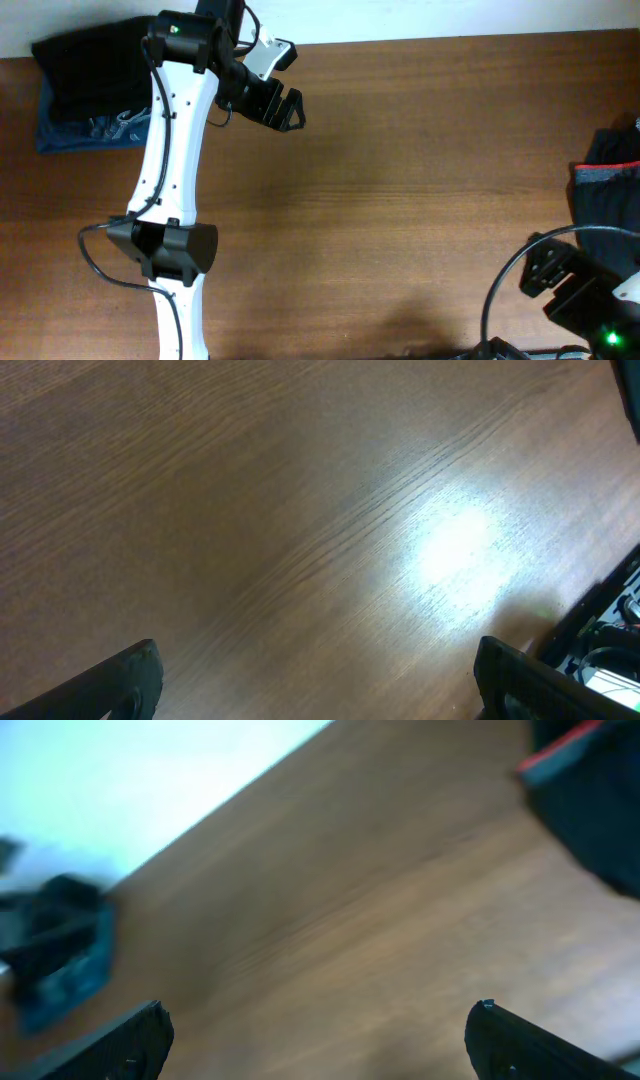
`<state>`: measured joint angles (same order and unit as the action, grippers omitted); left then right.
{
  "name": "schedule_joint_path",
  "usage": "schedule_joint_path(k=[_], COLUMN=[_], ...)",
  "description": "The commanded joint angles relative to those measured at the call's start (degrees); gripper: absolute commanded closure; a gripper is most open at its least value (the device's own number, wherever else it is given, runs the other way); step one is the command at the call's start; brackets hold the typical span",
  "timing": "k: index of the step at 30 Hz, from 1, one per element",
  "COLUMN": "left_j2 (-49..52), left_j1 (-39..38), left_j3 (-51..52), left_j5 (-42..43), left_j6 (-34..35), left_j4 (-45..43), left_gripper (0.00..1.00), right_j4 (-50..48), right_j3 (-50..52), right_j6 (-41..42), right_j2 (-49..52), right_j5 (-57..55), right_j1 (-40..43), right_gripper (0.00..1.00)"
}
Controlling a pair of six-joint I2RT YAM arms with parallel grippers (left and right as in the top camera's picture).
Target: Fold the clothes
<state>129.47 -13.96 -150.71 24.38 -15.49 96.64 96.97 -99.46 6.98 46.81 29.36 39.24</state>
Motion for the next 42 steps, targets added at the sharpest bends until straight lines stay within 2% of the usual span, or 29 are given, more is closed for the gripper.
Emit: schedule_joint_path(k=[1,5,7,11,17,22,24,25,39,42], left_j2=[-1.01,-1.01,-1.01,-1.01,-1.01,-1.01,-1.01,-1.01,-1.01,-1.01], left_j1=[0.22,0.22,0.22,0.22,0.22,0.22,0.22,0.22,0.22,0.22], left_j3=[-0.72,-0.72,-0.72,-0.72,-0.72,-0.72,-0.72,-0.72,-0.72,-0.72], left_j5=[-0.44,-0.44,-0.44,-0.44,-0.44,-0.44,-0.44,-0.44,-0.44,-0.44], left_j6=[-0.87,-0.85,-0.85,-0.87,-0.87,-0.85,-0.87,-0.85,-0.87,-0.87], left_j4=[0.07,0.07,0.07,0.07,0.07,0.07,0.07,0.07,0.07,0.07], left_gripper=[0.01,0.01,0.01,0.01,0.01,0.01,0.01,0.01,0.01,0.01], right_j4=[0.33,0.35,0.35,0.35,0.35,0.35,0.35,0.35,-0.35,-2.08], right_j3=[0.31,0.31,0.31,1.44,10.99,21.73,22.95,23.02,23.02,23.26], right_j6=[-1.42,-5.51,-5.49,-5.46,-5.49,-4.35,3.56,4.52,4.61,1.16], right_j2=[-0.76,-1.60,-2.10,-2.27,-6.25,-10.69,-10.78,-10.78,-10.78,-10.95], right_j5=[13.20,23.30,24.06,24.02,23.93,16.28,16.48,16.48,13.57,10.58], right_j1=[0.04,-0.04,-1.20,-8.68,-16.44,-16.79,-16.79,-16.79,-16.72,-16.79], right_gripper=[0.01,0.01,0.01,0.01,0.01,0.01,0.01,0.01,0.01,0.01])
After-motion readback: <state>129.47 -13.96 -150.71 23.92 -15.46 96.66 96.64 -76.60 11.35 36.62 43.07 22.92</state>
